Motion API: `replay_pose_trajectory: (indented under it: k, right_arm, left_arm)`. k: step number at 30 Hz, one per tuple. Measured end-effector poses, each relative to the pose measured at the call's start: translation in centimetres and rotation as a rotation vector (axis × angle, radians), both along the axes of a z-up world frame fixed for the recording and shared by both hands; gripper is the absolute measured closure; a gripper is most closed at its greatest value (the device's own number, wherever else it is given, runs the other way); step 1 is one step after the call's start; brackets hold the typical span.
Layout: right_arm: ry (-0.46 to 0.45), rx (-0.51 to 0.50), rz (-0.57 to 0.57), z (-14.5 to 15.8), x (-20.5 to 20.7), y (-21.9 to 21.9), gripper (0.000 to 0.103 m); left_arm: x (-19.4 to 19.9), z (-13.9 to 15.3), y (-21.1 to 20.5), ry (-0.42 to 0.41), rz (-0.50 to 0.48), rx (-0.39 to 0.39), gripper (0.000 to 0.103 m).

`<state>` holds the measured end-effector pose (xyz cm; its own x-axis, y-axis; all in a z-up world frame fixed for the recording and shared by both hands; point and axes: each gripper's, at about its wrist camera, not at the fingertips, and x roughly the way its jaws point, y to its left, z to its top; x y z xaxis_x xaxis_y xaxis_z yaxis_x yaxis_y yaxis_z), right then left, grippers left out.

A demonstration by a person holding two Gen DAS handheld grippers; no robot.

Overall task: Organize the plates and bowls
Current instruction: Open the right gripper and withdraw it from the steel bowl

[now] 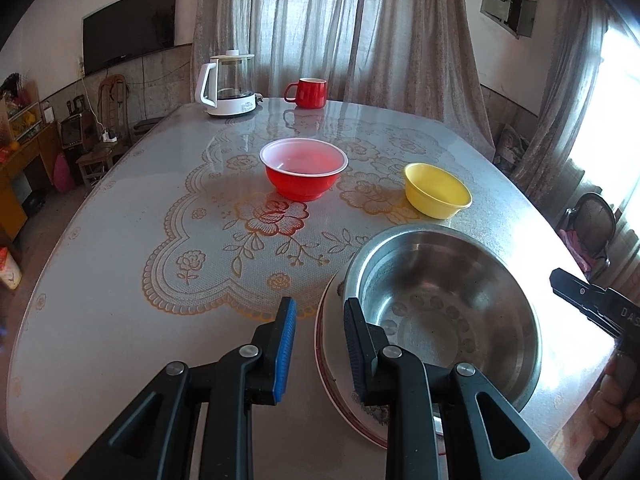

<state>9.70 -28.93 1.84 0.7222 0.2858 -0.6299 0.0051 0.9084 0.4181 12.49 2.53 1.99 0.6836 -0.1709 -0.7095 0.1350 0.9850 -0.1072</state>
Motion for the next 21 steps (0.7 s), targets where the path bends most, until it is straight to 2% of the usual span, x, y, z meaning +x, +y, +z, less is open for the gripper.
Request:
replay_pose_trajectory:
  k: [16, 21]
  right_arm:
    - [0.013, 0.032, 0.017, -0.5, 2.5, -1.7, 0.069]
    - [0.023, 0.035, 0.029, -0.9, 3.8, -2.0, 0.069]
  left_arm:
    - [1.3, 0.1, -1.3, -0.013, -0.028, 0.062, 0.078]
    - [1.2, 0.4, -2.1, -0.047, -0.032, 0.114, 0.078]
